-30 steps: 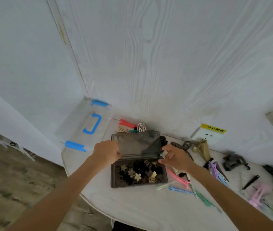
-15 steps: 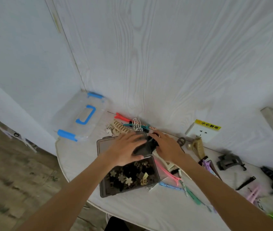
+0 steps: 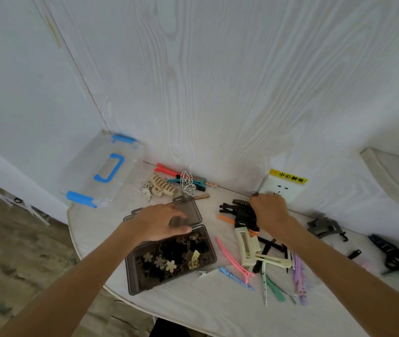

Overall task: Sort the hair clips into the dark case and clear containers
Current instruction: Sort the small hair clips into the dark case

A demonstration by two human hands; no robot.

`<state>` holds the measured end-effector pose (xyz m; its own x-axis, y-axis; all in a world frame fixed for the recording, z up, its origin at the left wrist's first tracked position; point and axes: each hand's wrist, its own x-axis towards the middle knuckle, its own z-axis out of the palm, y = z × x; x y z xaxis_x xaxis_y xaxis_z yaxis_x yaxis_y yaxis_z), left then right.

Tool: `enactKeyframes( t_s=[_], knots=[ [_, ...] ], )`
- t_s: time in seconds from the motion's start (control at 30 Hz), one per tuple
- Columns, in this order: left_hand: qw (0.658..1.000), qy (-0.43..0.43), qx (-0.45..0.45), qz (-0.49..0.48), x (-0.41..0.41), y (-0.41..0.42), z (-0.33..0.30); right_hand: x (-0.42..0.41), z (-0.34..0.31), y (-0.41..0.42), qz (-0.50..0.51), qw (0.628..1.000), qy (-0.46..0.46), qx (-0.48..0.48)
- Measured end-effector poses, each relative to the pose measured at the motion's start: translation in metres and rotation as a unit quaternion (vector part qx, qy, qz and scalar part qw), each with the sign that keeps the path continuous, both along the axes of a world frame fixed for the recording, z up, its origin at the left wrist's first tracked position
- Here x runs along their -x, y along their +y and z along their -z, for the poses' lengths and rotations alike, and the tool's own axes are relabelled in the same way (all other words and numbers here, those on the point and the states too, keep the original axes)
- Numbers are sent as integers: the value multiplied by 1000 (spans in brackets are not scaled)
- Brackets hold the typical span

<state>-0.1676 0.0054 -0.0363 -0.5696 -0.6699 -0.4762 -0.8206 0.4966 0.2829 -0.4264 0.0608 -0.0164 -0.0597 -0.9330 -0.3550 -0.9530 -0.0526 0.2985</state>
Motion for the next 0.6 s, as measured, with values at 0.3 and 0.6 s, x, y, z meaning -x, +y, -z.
enactKeyframes(
  t_s=[0.3, 0.6],
  knots=[
    [962, 78, 165, -203, 7, -49, 16, -55, 6, -53, -91, 962, -254, 45],
    [983, 23, 39, -179, -7, -57, 23, -70, 25, -85, -158, 977, -141, 27]
  ],
)
